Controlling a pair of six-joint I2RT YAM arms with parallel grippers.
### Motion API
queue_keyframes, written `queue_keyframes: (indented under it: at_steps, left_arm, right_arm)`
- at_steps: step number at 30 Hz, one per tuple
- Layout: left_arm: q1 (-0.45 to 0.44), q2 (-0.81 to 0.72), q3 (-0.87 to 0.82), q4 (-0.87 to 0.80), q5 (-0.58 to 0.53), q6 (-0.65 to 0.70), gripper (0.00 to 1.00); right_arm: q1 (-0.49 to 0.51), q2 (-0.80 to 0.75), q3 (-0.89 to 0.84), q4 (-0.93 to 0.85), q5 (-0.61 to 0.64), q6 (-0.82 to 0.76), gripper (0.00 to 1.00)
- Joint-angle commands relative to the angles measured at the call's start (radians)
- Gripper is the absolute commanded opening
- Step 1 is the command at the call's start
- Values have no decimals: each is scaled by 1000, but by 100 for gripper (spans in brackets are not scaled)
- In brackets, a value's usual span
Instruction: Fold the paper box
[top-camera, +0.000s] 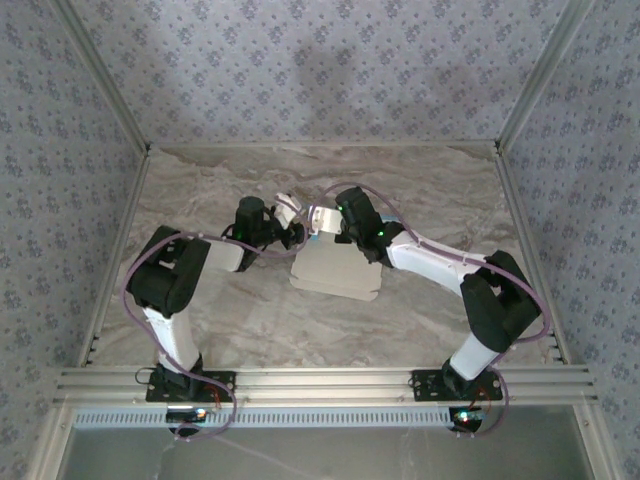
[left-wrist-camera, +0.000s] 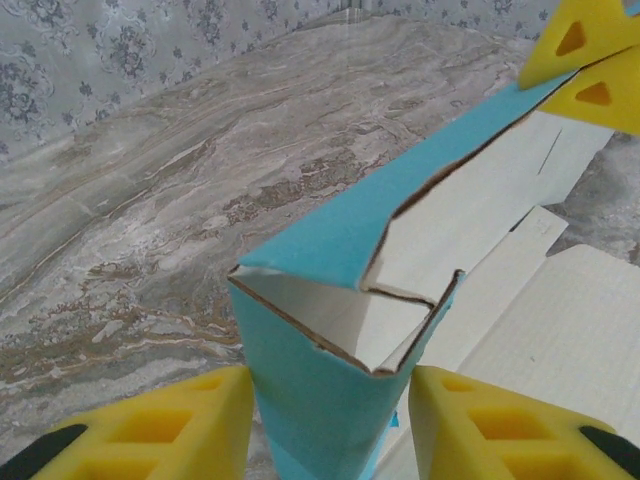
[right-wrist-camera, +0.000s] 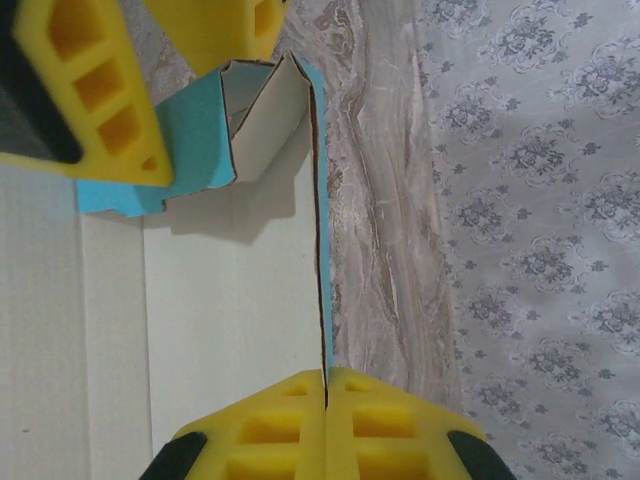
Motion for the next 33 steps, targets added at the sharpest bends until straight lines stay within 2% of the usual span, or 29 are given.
queue_keyframes:
  at_steps: [1, 6, 8, 13, 19, 25, 33]
  left_arm:
    - [-4, 29, 18, 110, -31, -67, 43]
    - [-7, 43, -46, 276, -76, -156, 46]
    - [-3, 51, -63, 329, -46, -180, 48]
    - [11, 29, -62, 271, 8, -154, 50]
    - [68, 20, -69, 273, 102, -175, 50]
    - [135, 31, -8, 196, 272, -204, 49]
    - [155, 66, 68, 124, 432, -189, 51]
  right_arm:
    - [10, 9, 17, -31, -44, 14, 0]
    - [19, 18, -14, 30, 2, 36, 0]
    - [20, 22, -16, 36, -2, 48, 0]
    - [21, 31, 6, 12, 1, 45, 0]
    - [7, 35, 29, -12, 8, 54, 0]
    - [-10, 21, 30, -11, 4, 36, 0]
    - [-9, 25, 2, 24, 6, 27, 0]
